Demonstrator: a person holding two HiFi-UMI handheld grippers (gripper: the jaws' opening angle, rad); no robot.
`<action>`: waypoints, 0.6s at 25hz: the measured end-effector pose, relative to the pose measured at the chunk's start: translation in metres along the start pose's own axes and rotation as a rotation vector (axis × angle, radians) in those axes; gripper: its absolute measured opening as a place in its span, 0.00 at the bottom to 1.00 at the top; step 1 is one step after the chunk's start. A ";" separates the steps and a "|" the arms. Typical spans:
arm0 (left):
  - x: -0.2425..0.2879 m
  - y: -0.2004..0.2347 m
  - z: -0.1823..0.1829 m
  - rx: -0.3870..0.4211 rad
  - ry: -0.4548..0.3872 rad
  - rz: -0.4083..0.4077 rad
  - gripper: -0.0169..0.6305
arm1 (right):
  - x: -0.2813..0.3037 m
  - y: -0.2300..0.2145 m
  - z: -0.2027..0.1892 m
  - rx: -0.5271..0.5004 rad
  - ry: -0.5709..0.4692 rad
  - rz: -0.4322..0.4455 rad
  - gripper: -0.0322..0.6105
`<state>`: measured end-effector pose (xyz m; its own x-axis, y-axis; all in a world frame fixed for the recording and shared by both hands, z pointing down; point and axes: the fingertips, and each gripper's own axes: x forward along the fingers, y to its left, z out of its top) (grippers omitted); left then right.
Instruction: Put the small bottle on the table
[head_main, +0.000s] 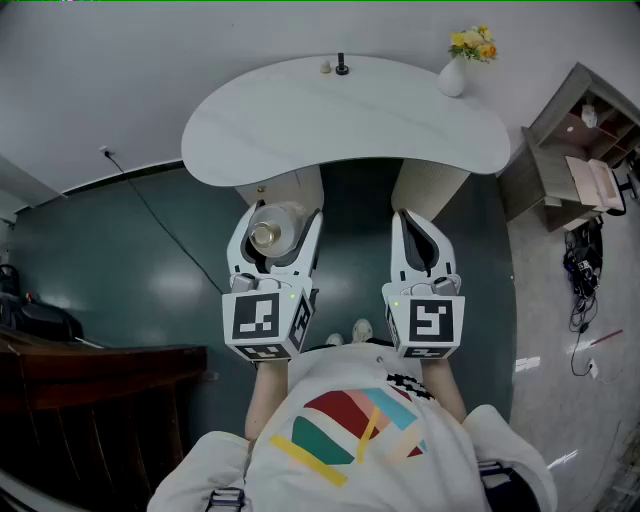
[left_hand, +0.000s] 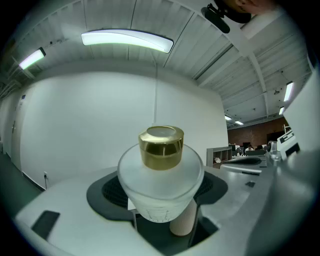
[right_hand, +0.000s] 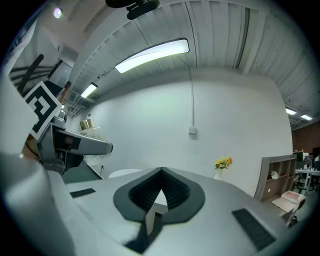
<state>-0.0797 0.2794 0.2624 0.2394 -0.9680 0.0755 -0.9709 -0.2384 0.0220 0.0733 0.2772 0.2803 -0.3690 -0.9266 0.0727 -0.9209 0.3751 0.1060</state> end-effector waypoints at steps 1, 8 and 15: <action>0.001 0.000 0.001 -0.001 -0.001 0.000 0.56 | 0.001 -0.001 -0.001 -0.004 0.000 0.001 0.07; 0.010 -0.004 0.000 0.002 0.006 -0.006 0.56 | 0.006 -0.005 -0.001 -0.007 0.001 0.002 0.07; 0.019 -0.009 -0.002 0.003 0.013 -0.005 0.56 | 0.008 -0.018 -0.009 0.095 -0.012 0.019 0.07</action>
<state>-0.0661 0.2631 0.2661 0.2447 -0.9656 0.0881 -0.9696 -0.2439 0.0197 0.0877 0.2637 0.2881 -0.3873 -0.9199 0.0616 -0.9214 0.3885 0.0098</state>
